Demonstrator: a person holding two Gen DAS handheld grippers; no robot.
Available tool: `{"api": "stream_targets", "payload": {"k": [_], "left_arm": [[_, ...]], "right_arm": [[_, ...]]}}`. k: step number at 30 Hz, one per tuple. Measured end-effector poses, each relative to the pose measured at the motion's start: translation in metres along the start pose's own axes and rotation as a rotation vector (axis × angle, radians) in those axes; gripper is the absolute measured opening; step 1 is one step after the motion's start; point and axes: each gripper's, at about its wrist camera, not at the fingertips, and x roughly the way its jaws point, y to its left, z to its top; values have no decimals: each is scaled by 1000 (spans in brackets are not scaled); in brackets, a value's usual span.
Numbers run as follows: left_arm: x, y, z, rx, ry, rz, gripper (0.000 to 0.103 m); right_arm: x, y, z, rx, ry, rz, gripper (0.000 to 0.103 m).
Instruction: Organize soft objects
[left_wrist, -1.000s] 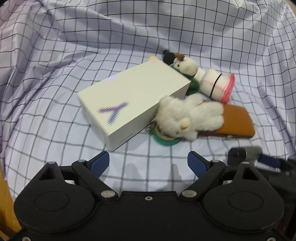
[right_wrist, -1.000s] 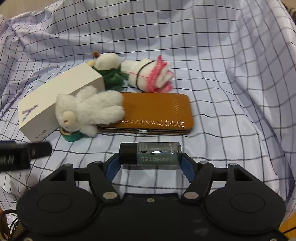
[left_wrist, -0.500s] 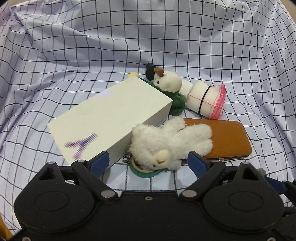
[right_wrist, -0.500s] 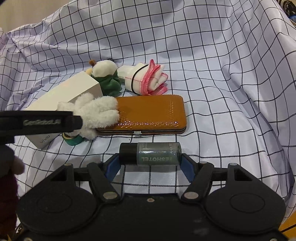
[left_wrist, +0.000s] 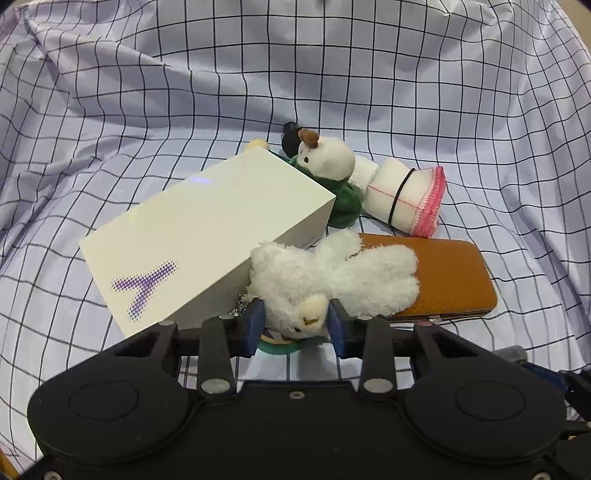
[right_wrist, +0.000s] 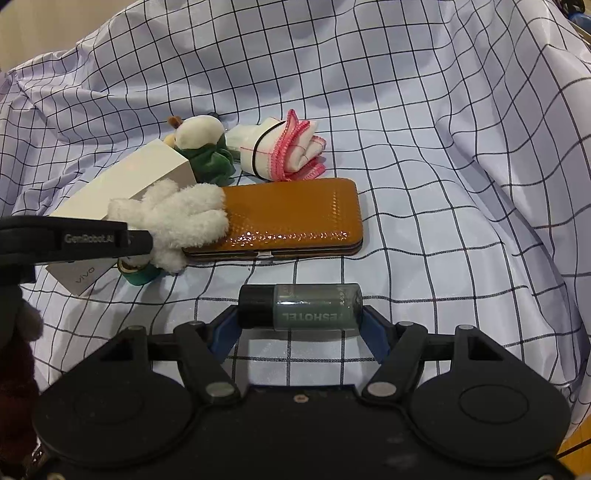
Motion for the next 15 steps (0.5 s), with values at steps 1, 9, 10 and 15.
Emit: {"api": "stream_targets", "payload": {"k": [1,9,10,15], "left_arm": [[-2,1,0,-8,12,-4,36],[-21,19,-7,-129,130,-108,35],[-22,20,-8,-136,143,-112,35],[-19,18,-10,-115,148,-100,40]], "right_arm": [[0,0,0,2,0,-1,69],[-8,-5,-1,18,-11,-7,68],[-8,-5,-1,20,-11,-9,68],[-9,-4,-5,22,-8,-10,68]]}}
